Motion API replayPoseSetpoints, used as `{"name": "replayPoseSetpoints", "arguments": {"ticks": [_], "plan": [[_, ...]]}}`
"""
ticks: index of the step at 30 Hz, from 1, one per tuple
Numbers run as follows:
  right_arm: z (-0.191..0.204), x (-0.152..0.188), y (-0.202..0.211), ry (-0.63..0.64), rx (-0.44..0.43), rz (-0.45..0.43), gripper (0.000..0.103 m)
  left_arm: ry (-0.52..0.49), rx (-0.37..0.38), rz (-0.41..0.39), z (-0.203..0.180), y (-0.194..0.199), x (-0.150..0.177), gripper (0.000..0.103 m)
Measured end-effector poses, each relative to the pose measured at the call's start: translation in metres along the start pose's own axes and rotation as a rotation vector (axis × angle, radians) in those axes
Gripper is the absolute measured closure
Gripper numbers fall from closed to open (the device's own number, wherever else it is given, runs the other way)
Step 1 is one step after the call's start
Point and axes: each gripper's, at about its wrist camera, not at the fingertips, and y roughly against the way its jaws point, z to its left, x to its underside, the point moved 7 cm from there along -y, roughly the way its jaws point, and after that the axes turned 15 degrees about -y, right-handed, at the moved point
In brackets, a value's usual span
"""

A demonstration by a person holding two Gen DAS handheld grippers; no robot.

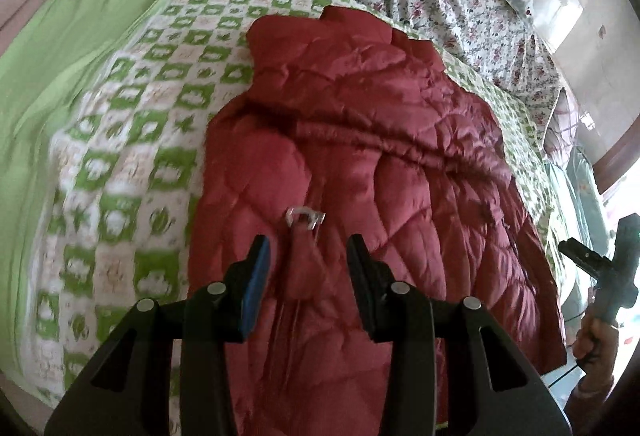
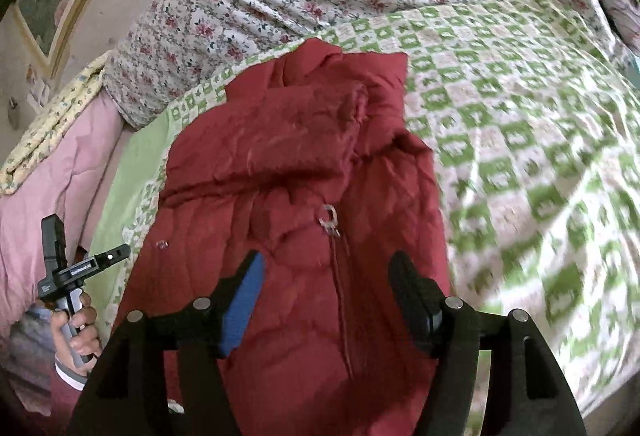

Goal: Fold large clothes
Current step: 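Release both tools and push the folded jacket edge straight with the right tool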

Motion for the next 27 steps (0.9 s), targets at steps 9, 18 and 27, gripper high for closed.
{"name": "replayPoseSetpoints", "arguments": {"ticks": [9,18,27], "plan": [[-0.033,0.03,0.027,-0.01,0.094,-0.02,0.03,0.013,-0.011,0.01,0.007,0.022,0.036,0.063],[-0.042,0.066,0.028,-0.016,0.111,0.031,0.03,0.046,-0.011,-0.003,0.012,0.038,0.059,0.047],[-0.046,0.085,0.028,-0.045,0.091,0.064,0.028,0.07,-0.012,0.015,0.019,0.039,0.086,0.035]]}}
